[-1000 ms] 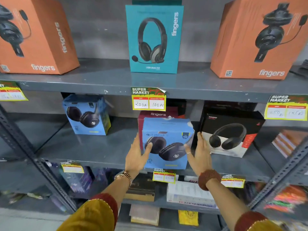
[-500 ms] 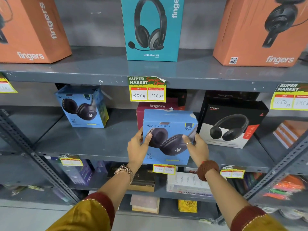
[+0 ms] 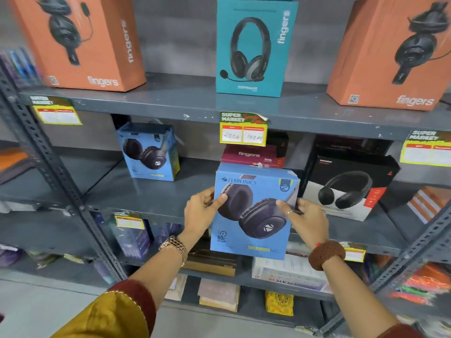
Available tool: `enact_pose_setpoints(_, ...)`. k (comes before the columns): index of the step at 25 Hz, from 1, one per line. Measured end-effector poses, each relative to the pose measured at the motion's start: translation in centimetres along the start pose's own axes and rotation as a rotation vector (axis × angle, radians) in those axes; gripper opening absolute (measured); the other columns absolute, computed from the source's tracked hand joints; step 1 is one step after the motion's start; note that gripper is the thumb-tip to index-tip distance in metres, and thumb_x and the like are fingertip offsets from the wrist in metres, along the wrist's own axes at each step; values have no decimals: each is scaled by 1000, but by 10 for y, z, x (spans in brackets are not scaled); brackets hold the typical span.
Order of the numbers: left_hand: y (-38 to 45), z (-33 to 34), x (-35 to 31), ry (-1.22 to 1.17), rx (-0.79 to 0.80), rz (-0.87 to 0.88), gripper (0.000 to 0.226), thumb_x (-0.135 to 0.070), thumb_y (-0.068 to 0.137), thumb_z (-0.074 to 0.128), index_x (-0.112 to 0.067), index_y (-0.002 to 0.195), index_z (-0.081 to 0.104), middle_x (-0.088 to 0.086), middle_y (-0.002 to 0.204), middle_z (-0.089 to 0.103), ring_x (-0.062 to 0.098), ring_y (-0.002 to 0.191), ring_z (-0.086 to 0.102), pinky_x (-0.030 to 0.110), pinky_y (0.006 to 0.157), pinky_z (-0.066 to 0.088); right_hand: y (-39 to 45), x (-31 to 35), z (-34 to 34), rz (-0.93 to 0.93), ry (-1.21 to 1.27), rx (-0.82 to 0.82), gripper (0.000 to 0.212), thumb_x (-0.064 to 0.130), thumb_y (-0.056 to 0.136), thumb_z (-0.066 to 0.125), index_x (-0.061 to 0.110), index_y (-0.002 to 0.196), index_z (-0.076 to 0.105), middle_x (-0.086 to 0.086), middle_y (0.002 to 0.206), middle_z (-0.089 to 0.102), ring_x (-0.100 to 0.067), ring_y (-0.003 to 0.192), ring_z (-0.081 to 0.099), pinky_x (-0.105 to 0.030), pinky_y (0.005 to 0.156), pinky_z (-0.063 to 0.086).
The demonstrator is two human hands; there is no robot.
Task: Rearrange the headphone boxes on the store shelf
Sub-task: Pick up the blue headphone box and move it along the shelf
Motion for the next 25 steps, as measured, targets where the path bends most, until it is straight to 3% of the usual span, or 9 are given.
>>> enact_pose_setpoints(3,6,-49,21,-72,-39,-23,30,-30,83,63,-22,112,65,3,107,74,10,87,70,34,77,58,-6,36,41,-14,63,50,35,51,72,69,16,71,68,8,64,71,-14,61,65,-29,57,51)
enact_pose_setpoints(6,24,-116,54,-98,-112,-65,28,-22,85,63,-19,112,64,4,106,72,16,90,69,37,80,57,-9,86,105,-80,112,103,33,43,72,75,24,53,55,14,46,54,-3,46,50,-19,46,37)
enact_pose_setpoints(9,49,-183,89,-93,-185,-113,22,-14,86,60,-13,108,63,4,95,72,16,80,68,33,73,57,-8,125,180,-91,171,155,28,43,70,76,15,74,70,6,67,71,-11,62,66,-30,58,53)
enact_pose_setpoints(13,101,-256,136,0,-230,-202,19,-15,87,57,-7,105,59,0,77,63,19,74,62,21,66,51,2,168,272,-80,226,156,29,38,71,76,12,80,69,1,72,74,-14,65,67,-27,62,52)
enact_pose_setpoints(17,151,-290,170,-1,-200,-235,24,-18,87,57,-12,110,57,14,96,68,36,93,64,49,85,53,19,194,325,-62,221,110,29,36,73,75,11,86,69,-1,73,73,-19,70,66,-25,65,46)
enact_pose_setpoints(19,173,-300,181,-1,-191,-231,24,-20,87,57,-15,110,57,19,102,67,38,97,63,52,86,52,30,205,343,-64,207,97,28,34,74,75,11,87,68,-1,72,71,-19,70,66,-23,64,46)
enact_pose_setpoints(21,189,-306,183,4,-187,-223,23,-18,86,58,-14,109,57,23,102,66,39,95,63,52,85,52,39,209,355,-57,197,95,25,34,74,75,12,84,67,1,68,69,-9,62,64,-10,58,43)
enact_pose_setpoints(25,206,-304,197,-25,-151,-265,23,-17,86,59,-7,107,57,19,97,66,32,92,63,47,84,52,46,203,367,-30,219,84,20,30,73,77,17,79,63,9,63,65,21,55,57,2,57,41)
Point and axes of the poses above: each hand's wrist, its own y-axis towards the middle knuckle, its own z-axis out of the palm, x = y × z, the point moved 8 cm from there along y, towards the middle knuckle
